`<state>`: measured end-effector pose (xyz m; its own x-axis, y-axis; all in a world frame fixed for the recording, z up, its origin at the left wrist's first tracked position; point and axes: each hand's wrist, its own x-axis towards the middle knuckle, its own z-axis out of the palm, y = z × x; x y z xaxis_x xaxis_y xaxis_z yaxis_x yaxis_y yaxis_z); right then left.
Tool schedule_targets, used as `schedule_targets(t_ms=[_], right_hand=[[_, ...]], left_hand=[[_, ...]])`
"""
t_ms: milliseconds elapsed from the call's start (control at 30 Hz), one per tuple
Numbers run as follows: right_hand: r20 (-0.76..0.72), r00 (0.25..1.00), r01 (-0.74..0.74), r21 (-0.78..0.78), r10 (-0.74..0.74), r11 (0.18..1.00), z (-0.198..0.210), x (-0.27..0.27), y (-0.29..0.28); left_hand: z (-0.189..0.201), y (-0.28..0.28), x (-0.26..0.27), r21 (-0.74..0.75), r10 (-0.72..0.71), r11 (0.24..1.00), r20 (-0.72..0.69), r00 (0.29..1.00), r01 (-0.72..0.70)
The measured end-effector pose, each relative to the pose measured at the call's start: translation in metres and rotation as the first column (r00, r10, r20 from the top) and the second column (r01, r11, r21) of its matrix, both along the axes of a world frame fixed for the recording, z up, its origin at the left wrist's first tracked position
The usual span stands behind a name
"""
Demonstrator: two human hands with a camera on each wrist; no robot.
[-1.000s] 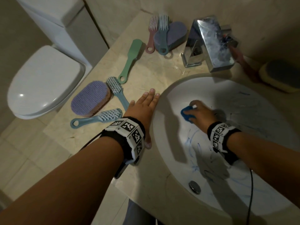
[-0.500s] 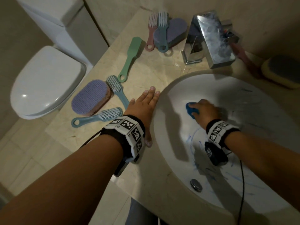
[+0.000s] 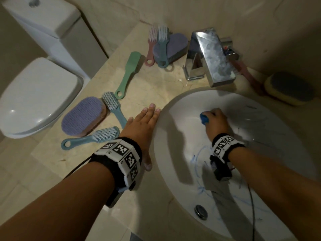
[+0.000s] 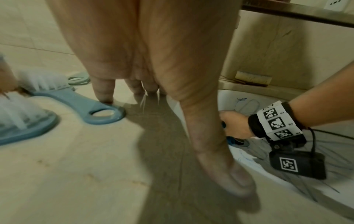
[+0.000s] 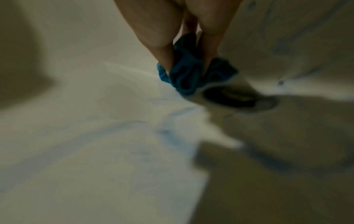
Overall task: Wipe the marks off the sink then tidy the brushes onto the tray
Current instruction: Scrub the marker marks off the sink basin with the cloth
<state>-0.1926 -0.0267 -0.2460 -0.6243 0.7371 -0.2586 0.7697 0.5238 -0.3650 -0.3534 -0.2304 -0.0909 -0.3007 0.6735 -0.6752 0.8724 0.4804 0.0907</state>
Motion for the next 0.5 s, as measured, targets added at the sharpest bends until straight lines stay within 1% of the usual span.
schedule_targets(t_ms=[33, 67, 100, 133, 200, 233, 267, 300, 333, 367, 400, 433, 467, 500], right_hand=[[-0.031, 0.997, -0.066, -0.065, 0.065, 0.996, 0.000, -0.004, -0.012], [-0.060, 0.979, -0.201, -0.120, 0.195, 0.972, -0.004, -0.003, -0.020], [-0.049, 0.949, -0.316, -0.093, 0.312, 0.944, -0.004, -0.001, -0.018], [-0.080, 0.955, -0.292, -0.061, 0.287, 0.955, -0.007, 0.002, -0.009], [-0.130, 0.990, -0.079, -0.122, 0.062, 0.989, -0.004, 0.013, 0.015], [-0.111, 0.991, 0.056, -0.172, -0.076, 0.984, 0.005, 0.013, 0.018], [-0.107, 0.975, 0.173, -0.188, -0.196, 0.967, 0.011, 0.010, 0.017], [-0.083, 0.975, 0.191, -0.184, -0.208, 0.964, 0.013, 0.012, 0.012], [-0.035, 0.993, 0.110, -0.150, -0.116, 0.983, 0.011, 0.011, 0.001], [0.018, 1.000, 0.012, -0.164, -0.009, 0.986, 0.008, 0.010, -0.013], [0.011, 0.998, -0.059, -0.203, 0.062, 0.977, 0.006, 0.009, -0.026], [-0.051, 0.992, -0.123, -0.245, 0.114, 0.962, 0.006, 0.008, -0.037], [-0.099, 0.985, -0.164, -0.244, 0.144, 0.956, 0.002, 0.008, -0.039], [-0.116, 0.977, -0.202, -0.252, 0.177, 0.946, 0.006, 0.007, -0.042]], left_hand=[[0.000, 0.000, 0.000, 0.000, -0.001, 1.000, 0.002, 1.000, 0.001], [0.001, 0.000, 0.000, 0.001, 0.000, 1.000, 0.004, 1.000, 0.000], [0.001, 0.001, 0.000, 0.003, 0.002, 1.000, 0.002, 1.000, -0.002], [0.001, 0.000, 0.000, 0.003, 0.001, 1.000, 0.000, 1.000, -0.001], [0.001, 0.000, 0.000, -0.002, 0.001, 1.000, 0.002, 1.000, -0.001], [0.000, 0.000, 0.000, -0.003, 0.003, 1.000, 0.005, 1.000, -0.003], [0.000, 0.000, 0.000, -0.003, 0.002, 1.000, 0.006, 1.000, -0.002], [0.000, 0.001, 0.000, -0.003, 0.000, 1.000, 0.009, 1.000, 0.000], [0.001, 0.001, 0.000, -0.004, 0.002, 1.000, 0.010, 1.000, -0.002], [0.001, 0.001, 0.000, -0.003, 0.004, 1.000, 0.007, 1.000, -0.004], [0.002, 0.001, 0.000, -0.003, 0.005, 1.000, 0.003, 1.000, -0.005], [0.002, 0.001, 0.000, -0.001, 0.005, 1.000, -0.001, 1.000, -0.005], [0.002, 0.001, 0.000, 0.001, 0.005, 1.000, -0.002, 1.000, -0.005], [0.002, 0.001, 0.000, 0.005, 0.005, 1.000, -0.003, 1.000, -0.005]])
